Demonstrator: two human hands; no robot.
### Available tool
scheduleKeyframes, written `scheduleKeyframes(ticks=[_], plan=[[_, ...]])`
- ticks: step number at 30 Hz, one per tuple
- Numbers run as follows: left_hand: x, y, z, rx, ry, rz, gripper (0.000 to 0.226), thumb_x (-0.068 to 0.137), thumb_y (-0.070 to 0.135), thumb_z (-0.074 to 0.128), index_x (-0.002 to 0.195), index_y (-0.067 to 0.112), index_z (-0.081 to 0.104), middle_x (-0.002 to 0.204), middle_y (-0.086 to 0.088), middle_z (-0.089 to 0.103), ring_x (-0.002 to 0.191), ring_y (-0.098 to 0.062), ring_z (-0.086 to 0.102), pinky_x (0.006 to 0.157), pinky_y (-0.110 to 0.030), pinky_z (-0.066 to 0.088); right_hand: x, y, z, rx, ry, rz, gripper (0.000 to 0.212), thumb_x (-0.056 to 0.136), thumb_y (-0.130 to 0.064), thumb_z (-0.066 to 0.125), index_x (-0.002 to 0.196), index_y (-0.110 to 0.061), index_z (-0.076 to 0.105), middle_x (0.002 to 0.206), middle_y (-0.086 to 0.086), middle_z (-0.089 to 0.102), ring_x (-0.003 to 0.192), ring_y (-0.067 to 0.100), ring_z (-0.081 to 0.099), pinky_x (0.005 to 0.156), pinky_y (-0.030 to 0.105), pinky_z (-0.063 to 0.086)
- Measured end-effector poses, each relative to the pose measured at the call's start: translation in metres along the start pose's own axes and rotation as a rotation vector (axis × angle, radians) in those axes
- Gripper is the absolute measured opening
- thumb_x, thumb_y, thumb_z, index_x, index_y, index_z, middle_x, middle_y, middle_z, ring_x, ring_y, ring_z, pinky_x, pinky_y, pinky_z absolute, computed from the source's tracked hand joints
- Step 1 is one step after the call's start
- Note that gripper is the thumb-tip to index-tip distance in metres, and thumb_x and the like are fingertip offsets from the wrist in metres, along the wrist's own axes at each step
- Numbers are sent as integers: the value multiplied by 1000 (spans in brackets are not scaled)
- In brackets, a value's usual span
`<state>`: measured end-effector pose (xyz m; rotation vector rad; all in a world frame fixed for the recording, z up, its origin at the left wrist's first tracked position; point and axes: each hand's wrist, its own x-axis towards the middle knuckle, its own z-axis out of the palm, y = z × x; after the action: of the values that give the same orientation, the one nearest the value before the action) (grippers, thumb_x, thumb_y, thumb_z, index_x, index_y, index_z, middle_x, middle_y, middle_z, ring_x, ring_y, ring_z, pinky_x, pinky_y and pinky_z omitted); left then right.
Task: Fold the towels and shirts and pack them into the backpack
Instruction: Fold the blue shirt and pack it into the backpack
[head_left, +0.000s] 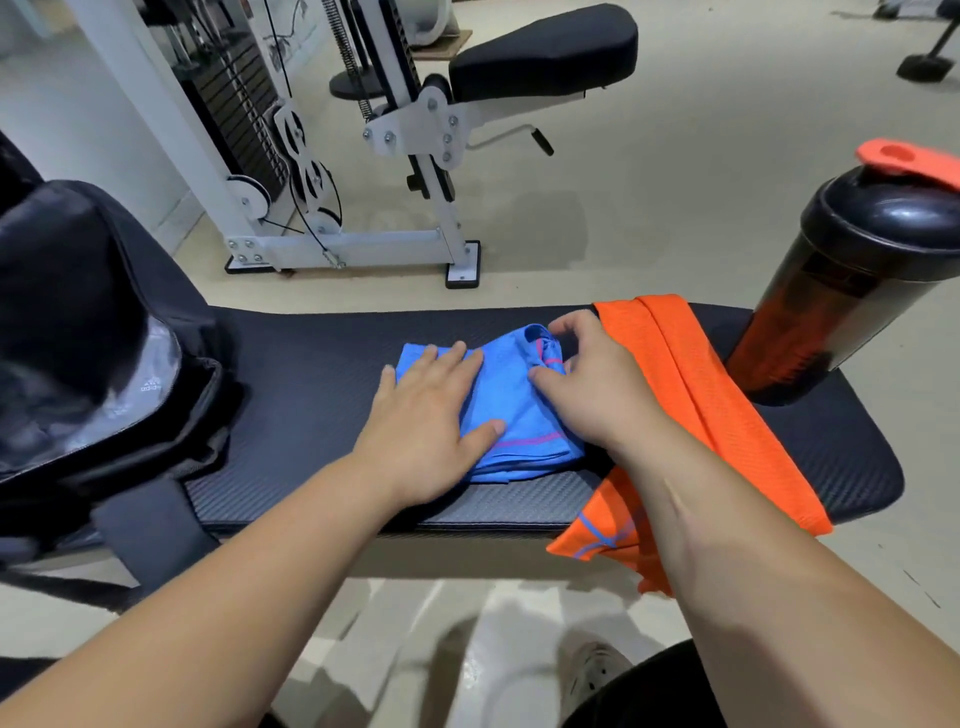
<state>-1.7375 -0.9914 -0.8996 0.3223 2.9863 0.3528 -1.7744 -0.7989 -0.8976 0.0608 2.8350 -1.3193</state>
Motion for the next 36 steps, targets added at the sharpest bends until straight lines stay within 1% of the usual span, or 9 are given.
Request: scheduleKeyframes(ticks=[7,10,14,18,20,25,29,32,36], plan=[[-2,-1,18,97,-111,-42,102,81,87,18,160,27,-8,166,7,-20,154,-18,-17,122,-59,-6,-12,-15,-7,-256,195,-327,51,89,-35,60,138,-22,52,127,6,60,119,31,55,99,43,46],[-1,-3,20,73,-99,-30,102,79,86,16,161,28,-6,167,7,-18,154,-18,-16,122,-59,-5,-21,-24,9,-392,-117,-459,58,96,-50,44,151,-33,41,158,-1,37,149,27,26,120,51,23],[-2,-9,20,0,-58,-9,95,82,82,23,160,33,0,167,10,-12,154,-14,-12,124,-55,-3,-13,-6,16,-611,-433,-210,64,100,-64,27,157,-47,3,167,-16,-11,152,25,-23,120,58,-12],[9,-39,7,216,39,107,88,82,83,10,159,39,10,169,1,-1,156,-23,0,122,-57,4,-10,-3,10,-597,-434,-196,68,97,-67,32,157,-48,5,168,-11,-2,154,28,-14,123,54,-6],[19,-60,-10,353,97,79,88,82,81,12,159,38,16,168,-4,12,153,-29,13,120,-59,11,-15,-10,5,-630,-405,-206,70,93,-69,41,156,-49,16,164,-3,19,152,30,10,122,49,12],[26,-85,-37,109,110,-133,95,78,85,31,152,27,35,149,-7,49,135,-32,45,109,-50,40,-31,-33,-9,-558,-450,-229,47,87,-69,54,120,-40,69,119,-9,69,115,19,58,98,36,47],[9,-70,-32,42,-171,2,108,64,96,40,156,41,23,163,4,27,148,-25,28,118,-48,31,-24,-31,-10,-486,-437,-263,45,86,-67,58,77,-25,72,70,-4,65,70,13,58,67,34,47],[-3,-62,-28,151,-184,12,101,64,92,44,152,45,28,160,4,28,146,-25,27,117,-49,29,-7,-22,-6,-419,-120,-280,34,82,-61,68,92,-28,72,87,-6,58,87,20,57,75,32,44],[3,-58,-41,47,2,65,74,58,91,43,104,39,69,141,4,44,134,-23,37,109,-45,35,9,-11,5,-488,-159,-182,92,65,-79,64,141,-28,52,135,2,54,128,27,48,107,44,41]])
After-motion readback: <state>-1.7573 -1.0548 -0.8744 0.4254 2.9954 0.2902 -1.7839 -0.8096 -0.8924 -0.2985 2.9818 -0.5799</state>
